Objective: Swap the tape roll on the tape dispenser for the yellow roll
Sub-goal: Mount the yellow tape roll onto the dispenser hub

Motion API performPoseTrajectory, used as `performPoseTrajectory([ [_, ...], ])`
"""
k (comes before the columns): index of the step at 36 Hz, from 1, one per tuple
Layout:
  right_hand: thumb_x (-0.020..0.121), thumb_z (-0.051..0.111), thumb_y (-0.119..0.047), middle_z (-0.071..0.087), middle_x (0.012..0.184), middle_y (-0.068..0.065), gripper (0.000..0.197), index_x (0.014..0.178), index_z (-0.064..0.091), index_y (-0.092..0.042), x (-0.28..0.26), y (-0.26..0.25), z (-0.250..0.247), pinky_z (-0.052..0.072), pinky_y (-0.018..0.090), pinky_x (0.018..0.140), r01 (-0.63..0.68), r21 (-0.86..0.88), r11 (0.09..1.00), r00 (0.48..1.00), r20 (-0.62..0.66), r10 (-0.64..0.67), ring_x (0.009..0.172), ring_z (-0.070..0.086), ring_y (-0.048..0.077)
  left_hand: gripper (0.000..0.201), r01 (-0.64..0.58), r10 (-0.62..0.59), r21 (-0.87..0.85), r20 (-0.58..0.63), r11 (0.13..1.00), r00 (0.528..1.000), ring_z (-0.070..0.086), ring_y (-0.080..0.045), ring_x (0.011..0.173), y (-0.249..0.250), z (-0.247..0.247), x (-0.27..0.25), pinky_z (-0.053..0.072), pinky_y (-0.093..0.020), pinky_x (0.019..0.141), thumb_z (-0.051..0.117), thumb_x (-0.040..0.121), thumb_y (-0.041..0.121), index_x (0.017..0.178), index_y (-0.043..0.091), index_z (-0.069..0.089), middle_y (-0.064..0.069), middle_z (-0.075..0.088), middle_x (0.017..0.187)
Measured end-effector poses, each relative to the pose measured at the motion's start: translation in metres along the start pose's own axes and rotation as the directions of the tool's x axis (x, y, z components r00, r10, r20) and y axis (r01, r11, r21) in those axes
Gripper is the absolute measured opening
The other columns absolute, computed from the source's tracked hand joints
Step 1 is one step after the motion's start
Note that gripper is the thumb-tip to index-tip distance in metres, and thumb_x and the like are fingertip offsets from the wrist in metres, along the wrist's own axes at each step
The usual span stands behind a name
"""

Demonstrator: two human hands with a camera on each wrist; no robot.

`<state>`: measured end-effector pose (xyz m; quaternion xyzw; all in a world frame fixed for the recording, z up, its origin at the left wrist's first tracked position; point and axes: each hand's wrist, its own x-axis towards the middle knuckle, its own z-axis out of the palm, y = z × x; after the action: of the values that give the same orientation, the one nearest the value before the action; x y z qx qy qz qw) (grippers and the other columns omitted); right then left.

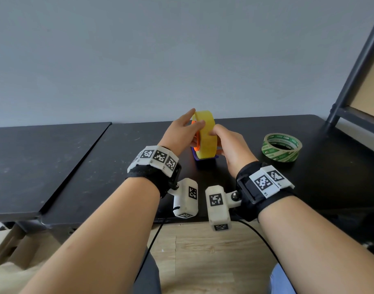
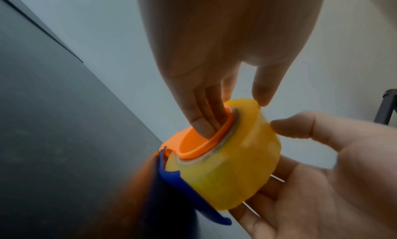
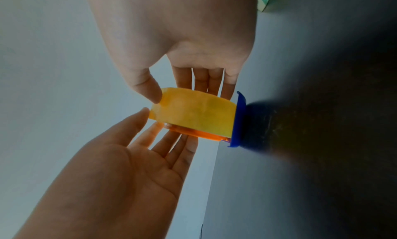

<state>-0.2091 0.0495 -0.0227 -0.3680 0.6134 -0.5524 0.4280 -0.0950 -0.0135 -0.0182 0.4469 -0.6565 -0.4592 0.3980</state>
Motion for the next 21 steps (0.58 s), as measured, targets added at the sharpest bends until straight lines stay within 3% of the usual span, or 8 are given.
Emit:
performPoseTrajectory([
  [6,0.068,0.059,-0.029,0.063,0.123,0.026,0.039,0.1,0.066,-0.008,0.002,0.001,-0.001,0.049,0.051,0.098,0.004,0.014,1.0,1.0,-0.017,-0.004,0.111,0.063,0.04,0.06,-0.036,0.036,-0.004,-0.028,0.999,0.999,0.067,-0.025,0.077,-0.001,0.001,0.0,0.059,-0.046,0.085,0.061,0.093,0.029,0.149,0.022,0.039,-0.016,0.068,0.088],
  [10,0.08,0.057,-0.016,0.07,0.104,0.021,0.021,0.092,0.063,-0.001,0.006,0.003,-0.002,0.051,0.036,0.078,0.019,0.015,1.0,1.0,-0.008,-0.019,0.087,0.064,0.028,0.058,-0.042,0.041,-0.011,-0.033,0.999,0.999,0.066,-0.028,0.074,0.0,0.001,0.001,0.06,-0.047,0.083,0.061,0.094,0.029,0.148,0.021,0.041,-0.017,0.065,0.082],
  [12,0.082,0.056,-0.013,0.07,0.101,0.022,0.018,0.091,0.063,0.001,0.009,0.004,-0.003,0.05,0.035,0.075,0.025,0.019,0.999,1.0,-0.005,-0.025,0.082,0.062,0.024,0.057,-0.039,0.039,-0.011,-0.037,0.999,0.999,0.066,-0.029,0.074,0.0,0.0,0.002,0.06,-0.048,0.083,0.06,0.094,0.03,0.147,0.02,0.042,-0.016,0.065,0.081],
  [15,0.082,0.056,-0.011,0.063,0.089,0.011,0.01,0.084,0.063,-0.004,0.009,0.005,-0.003,0.051,0.033,0.073,0.033,0.035,0.999,0.999,0.011,-0.033,0.076,0.062,0.022,0.055,-0.038,0.038,-0.001,-0.04,0.999,0.998,0.067,-0.029,0.074,0.002,0.001,0.002,0.06,-0.049,0.082,0.059,0.094,0.032,0.146,0.021,0.044,-0.016,0.065,0.081],
  [18,0.08,0.058,-0.015,0.064,0.091,0.01,0.024,0.095,0.067,0.001,0.01,0.007,-0.004,0.053,0.039,0.083,0.055,0.029,0.998,0.998,0.016,-0.055,0.083,0.063,0.023,0.053,-0.051,0.052,0.013,-0.046,0.999,0.998,0.067,-0.03,0.074,0.001,0.001,0.002,0.06,-0.05,0.08,0.057,0.095,0.034,0.145,0.024,0.045,-0.016,0.064,0.081],
  [21,0.083,0.058,-0.015,0.071,0.099,0.008,0.012,0.084,0.07,-0.019,0.007,0.006,-0.006,0.053,0.043,0.093,0.086,0.005,0.996,0.995,0.045,-0.087,0.097,0.068,0.024,0.05,-0.07,0.071,0.014,-0.036,0.997,0.997,0.068,-0.031,0.074,0.0,0.0,0.001,0.06,-0.05,0.081,0.057,0.094,0.036,0.143,0.029,0.047,-0.024,0.065,0.083],
])
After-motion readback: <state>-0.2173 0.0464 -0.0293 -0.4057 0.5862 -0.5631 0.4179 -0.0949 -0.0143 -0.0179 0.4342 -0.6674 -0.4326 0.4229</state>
